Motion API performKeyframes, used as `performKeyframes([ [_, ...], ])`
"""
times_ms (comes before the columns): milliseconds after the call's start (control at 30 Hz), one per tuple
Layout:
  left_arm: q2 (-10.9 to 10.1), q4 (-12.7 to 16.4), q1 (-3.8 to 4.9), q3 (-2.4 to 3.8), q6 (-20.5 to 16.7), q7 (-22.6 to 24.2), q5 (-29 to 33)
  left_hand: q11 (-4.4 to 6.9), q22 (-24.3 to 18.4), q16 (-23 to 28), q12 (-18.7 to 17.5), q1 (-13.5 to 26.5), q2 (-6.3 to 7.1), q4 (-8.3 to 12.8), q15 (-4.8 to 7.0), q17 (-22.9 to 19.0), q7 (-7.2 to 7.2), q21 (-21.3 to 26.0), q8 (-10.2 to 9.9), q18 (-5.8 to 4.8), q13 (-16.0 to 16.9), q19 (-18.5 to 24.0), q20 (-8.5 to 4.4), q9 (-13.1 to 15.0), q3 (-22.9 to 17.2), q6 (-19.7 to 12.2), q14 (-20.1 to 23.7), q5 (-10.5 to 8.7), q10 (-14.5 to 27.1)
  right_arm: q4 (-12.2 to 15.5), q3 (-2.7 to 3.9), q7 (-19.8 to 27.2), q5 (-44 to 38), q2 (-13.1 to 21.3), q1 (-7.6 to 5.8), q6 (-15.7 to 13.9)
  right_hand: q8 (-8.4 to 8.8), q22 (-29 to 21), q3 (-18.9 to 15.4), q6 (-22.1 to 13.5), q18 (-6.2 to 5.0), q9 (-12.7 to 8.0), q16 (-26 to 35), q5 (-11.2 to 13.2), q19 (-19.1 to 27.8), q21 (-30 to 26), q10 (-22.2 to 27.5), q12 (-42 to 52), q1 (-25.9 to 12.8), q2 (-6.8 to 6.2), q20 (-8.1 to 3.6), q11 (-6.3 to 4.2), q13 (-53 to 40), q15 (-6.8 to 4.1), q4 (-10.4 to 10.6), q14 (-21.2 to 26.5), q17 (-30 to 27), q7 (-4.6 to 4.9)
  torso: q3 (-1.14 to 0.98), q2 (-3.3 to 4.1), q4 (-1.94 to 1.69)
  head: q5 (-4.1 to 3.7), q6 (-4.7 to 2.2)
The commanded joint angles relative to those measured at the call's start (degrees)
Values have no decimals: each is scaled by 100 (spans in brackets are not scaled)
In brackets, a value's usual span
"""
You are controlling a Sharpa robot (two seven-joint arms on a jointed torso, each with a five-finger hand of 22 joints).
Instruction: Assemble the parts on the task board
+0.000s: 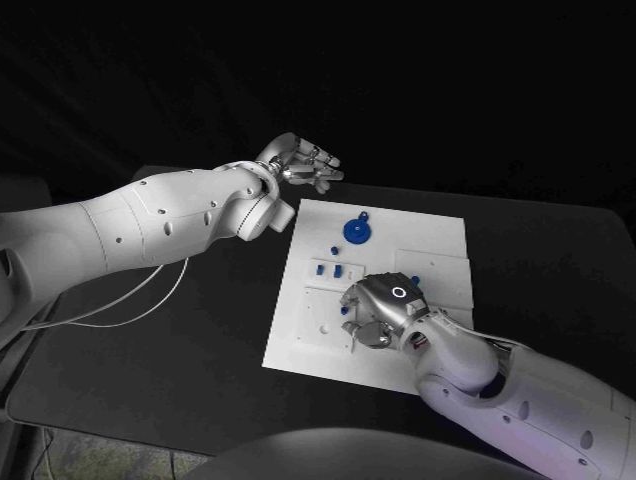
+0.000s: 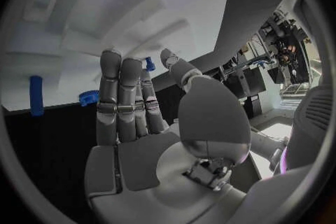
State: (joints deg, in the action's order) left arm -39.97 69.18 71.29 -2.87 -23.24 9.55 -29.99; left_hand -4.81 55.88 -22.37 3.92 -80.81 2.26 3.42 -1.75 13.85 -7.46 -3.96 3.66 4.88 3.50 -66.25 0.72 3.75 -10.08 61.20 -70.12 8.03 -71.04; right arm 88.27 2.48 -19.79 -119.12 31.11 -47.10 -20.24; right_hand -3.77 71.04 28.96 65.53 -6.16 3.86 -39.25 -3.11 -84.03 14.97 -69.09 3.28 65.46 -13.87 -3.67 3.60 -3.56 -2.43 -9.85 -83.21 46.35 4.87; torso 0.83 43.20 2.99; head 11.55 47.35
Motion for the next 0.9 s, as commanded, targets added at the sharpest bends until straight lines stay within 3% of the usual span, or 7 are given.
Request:
performKeyframes([
  [33, 1, 17, 4, 5, 65, 25, 23, 9, 8, 24, -13, 16, -30, 29, -21, -6, -4, -3, -1, -43, 4, 48, -1, 2, 8, -16, 29, 34, 36, 137, 18, -187, 154, 106, -11, -330, 14, -39, -77, -24, -109, 6, 31, 35, -217, -73, 61, 18, 43, -4, 33, 10, -5, 45, 8, 20, -13, 2, 3, -6, 9, -7, -20],
  [200, -5, 14, 4, 5, 63, 26, 23, 9, 8, 24, -13, 16, -30, 29, -21, -6, -4, -3, -1, -43, 4, 48, -1, 2, 8, -16, 29, 34, 36, 352, 171, -154, 371, 292, -22, -464, 13, -81, -223, -50, -128, 6, 39, 36, -224, -113, 64, 22, 20, 11, 42, 8, -8, 46, 61, 20, -21, -7, -3, -3, 6, -18, -65],
  [267, -11, 13, 4, 5, 62, 27, 23, 9, 8, 24, -13, 16, -30, 29, -21, -6, -4, -3, -1, -43, 4, 48, -1, 2, 8, -16, 29, 34, 36, 460, 313, -90, 543, 406, -25, -508, 15, -68, -226, -46, -118, 5, 37, 37, -240, -34, 4, 27, 25, 49, 36, -8, -8, 36, 85, 12, -21, -11, -4, -4, 4, -40, -88],
  [367, -25, 12, 4, 5, 60, 33, 23, 9, 8, 24, -13, 16, -30, 29, -21, -6, -4, -3, -1, -43, 4, 48, -1, 2, 8, -16, 29, 34, 36, 600, 609, 90, 871, 614, -27, -478, 9, -5, -106, -13, -84, 8, 15, 33, -268, 212, -125, 28, 110, 158, 22, -35, -7, 15, 97, -25, -11, 1, 1, -9, 14, -65, -137],
  [500, -34, 5, 4, 4, 57, 57, 23, 9, 17, 21, -12, 18, -21, 31, -20, -4, -6, -3, 0, -43, 5, 45, -1, 3, 12, -20, 27, 34, 34, 654, 993, 325, 1198, 887, -28, -256, 14, 5, 267, -18, -39, 4, 3, 34, -221, 183, -136, 14, 186, 90, 3, -25, 3, 16, 78, 1, 15, 42, 9, -29, 29, -96, -191],
  [633, -38, -3, 2, 4, 50, 62, 23, 13, 12, 27, -12, 16, -27, 32, -25, -7, -3, 16, 0, -66, 4, 117, 10, 3, 5, -9, 44, 41, 16, 593, 1218, 456, 1345, 1097, -29, 41, 21, -5, 290, -68, -51, 0, -5, 34, -199, 104, -25, 7, 188, 12, 9, 2, 6, 32, 67, 18, 27, 26, 5, -47, 45, -34, -240],
  [900, -36, -20, -15, 4, 47, 60, 24, 15, 2, 25, -13, 21, -27, 33, -24, -6, -3, 10, 0, -86, 5, 165, 7, 3, 2, -11, 44, 41, 11, 405, 1338, 421, 1291, 1246, -29, 698, 21, -91, -399, -377, -147, -9, -68, 39, -77, -323, 337, 16, 304, 23, 96, 100, -2, 125, 163, 191, 51, -102, -7, -70, 68, -39, -277],
])
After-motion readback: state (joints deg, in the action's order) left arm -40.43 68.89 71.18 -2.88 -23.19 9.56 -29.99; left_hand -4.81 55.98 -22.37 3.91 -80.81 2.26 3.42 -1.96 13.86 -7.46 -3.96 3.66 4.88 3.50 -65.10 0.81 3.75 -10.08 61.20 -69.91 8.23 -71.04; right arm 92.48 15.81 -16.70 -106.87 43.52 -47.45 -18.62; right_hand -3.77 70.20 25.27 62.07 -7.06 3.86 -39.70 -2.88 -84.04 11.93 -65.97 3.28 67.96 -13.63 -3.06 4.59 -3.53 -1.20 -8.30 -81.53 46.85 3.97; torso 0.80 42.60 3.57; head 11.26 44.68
